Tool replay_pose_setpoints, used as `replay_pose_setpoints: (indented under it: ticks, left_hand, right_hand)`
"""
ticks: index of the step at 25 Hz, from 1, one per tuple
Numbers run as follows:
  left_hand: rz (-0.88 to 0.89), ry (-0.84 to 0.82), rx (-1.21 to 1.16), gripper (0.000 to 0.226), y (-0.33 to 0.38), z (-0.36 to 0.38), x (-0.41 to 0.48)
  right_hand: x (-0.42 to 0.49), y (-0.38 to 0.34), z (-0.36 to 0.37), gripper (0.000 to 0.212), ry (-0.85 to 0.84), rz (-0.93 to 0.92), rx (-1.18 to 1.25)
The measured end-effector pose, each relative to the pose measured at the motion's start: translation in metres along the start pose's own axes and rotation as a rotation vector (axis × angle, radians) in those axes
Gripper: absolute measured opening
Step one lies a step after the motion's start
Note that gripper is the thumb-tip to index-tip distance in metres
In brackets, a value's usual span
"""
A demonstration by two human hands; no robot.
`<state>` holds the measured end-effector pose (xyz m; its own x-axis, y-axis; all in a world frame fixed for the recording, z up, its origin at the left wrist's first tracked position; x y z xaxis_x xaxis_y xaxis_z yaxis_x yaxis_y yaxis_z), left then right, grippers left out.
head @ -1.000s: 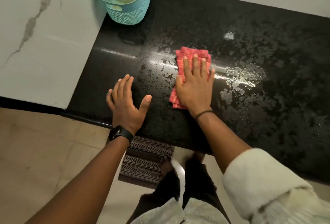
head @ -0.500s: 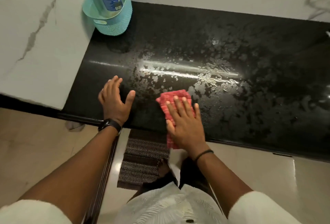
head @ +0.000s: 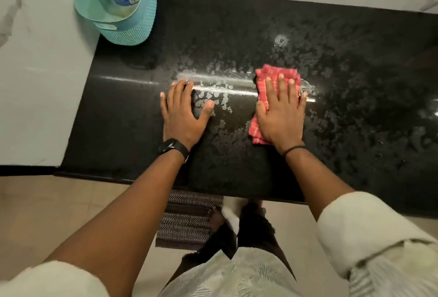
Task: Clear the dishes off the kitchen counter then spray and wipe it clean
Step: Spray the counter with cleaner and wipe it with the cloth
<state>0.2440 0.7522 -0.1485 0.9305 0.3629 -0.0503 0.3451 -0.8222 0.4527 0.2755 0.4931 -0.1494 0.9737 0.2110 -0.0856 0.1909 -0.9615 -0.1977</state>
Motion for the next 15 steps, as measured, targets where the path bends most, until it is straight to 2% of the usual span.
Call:
replay_pose_setpoints:
  ticks: [4,7,12,15]
  left_hand:
    - [0.037,0.036,-0.052,0.084,0.002,0.0,0.001]
    - [0.024,0.046,-0.104,0.087,0.0,0.002,0.002]
    - [0.015,0.05,-0.112,0.093,-0.007,-0.004,0.002]
    - [0.021,0.021,-0.01,0.094,-0.002,-0.005,-0.001]
  right_hand:
    - [0.081,-0.038,0.0,0.068,0.03,-0.057,0.005]
    - [0.103,-0.079,0.011,0.068,0.015,-0.134,0.023]
    - [0.019,-0.118,0.026,0.064,-0.05,-0.372,0.027]
    - [-0.031,-0.071,0.019,0.067,-0.063,-0.352,0.004]
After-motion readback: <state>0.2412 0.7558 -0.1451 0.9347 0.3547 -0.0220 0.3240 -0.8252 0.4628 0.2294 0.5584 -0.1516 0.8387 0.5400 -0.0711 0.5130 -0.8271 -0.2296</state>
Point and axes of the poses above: each hand's wrist, its own x-axis towards the middle knuckle, its own z-axis out of the palm, y = z × x, the point moved 3 cm from there along x, towards the middle knuckle, and after that the axes turned 13 degrees about -z, right-handed, at the moved point
